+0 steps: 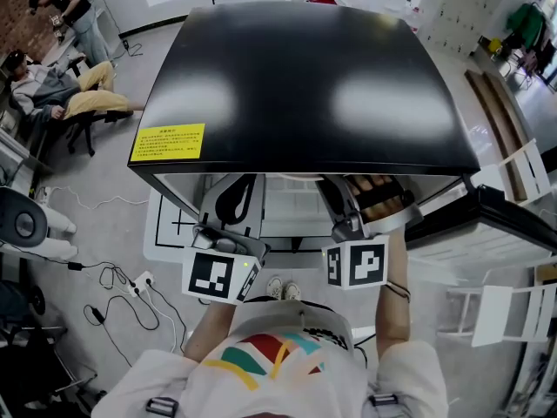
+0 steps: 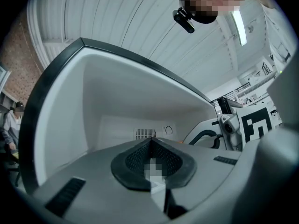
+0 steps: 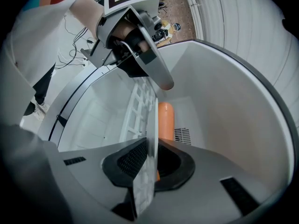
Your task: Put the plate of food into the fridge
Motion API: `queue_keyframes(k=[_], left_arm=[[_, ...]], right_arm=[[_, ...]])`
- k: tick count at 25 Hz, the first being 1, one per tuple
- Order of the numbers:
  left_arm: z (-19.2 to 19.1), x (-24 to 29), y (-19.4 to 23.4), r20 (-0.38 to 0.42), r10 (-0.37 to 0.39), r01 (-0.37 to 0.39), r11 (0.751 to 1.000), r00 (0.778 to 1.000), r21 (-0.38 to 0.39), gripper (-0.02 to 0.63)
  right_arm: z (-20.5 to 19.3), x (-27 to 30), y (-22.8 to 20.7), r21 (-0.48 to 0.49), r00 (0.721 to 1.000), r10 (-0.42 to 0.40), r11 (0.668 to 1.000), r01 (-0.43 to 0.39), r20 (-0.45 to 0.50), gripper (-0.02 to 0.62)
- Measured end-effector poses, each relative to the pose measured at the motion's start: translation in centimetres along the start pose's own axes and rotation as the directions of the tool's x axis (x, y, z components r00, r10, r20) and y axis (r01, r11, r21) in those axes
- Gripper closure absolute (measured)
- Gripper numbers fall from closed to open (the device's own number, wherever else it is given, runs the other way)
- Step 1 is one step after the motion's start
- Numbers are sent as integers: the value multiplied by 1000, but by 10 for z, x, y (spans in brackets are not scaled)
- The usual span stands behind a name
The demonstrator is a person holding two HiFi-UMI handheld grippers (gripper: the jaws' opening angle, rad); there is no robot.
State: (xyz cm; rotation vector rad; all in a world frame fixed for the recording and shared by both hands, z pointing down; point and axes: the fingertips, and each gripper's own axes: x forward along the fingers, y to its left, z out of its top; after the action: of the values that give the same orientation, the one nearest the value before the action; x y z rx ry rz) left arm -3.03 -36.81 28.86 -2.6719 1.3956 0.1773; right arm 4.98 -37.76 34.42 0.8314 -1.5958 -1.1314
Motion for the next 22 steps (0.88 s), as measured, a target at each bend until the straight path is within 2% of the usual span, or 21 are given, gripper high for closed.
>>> queue_keyframes(k=[10, 18, 20, 22], left_arm=[[0, -2, 3, -1, 29, -29, 1000, 1000, 2, 600], [2, 1, 3, -1, 30, -30, 1000, 1000, 3, 600], [2, 2, 3, -2, 27, -27, 1000, 1000, 3, 600], [1, 3, 2, -5, 24, -24, 1000, 1000, 4, 600]], right_arm=[[-1, 9, 3, 19, 995, 98, 995, -98, -3, 555], [7, 11, 2, 105, 989, 139, 984, -144, 55, 554], [9, 10, 4, 153, 979, 184, 969, -195, 85, 555], [14, 8, 5, 238, 961, 231, 935, -263, 152, 554]])
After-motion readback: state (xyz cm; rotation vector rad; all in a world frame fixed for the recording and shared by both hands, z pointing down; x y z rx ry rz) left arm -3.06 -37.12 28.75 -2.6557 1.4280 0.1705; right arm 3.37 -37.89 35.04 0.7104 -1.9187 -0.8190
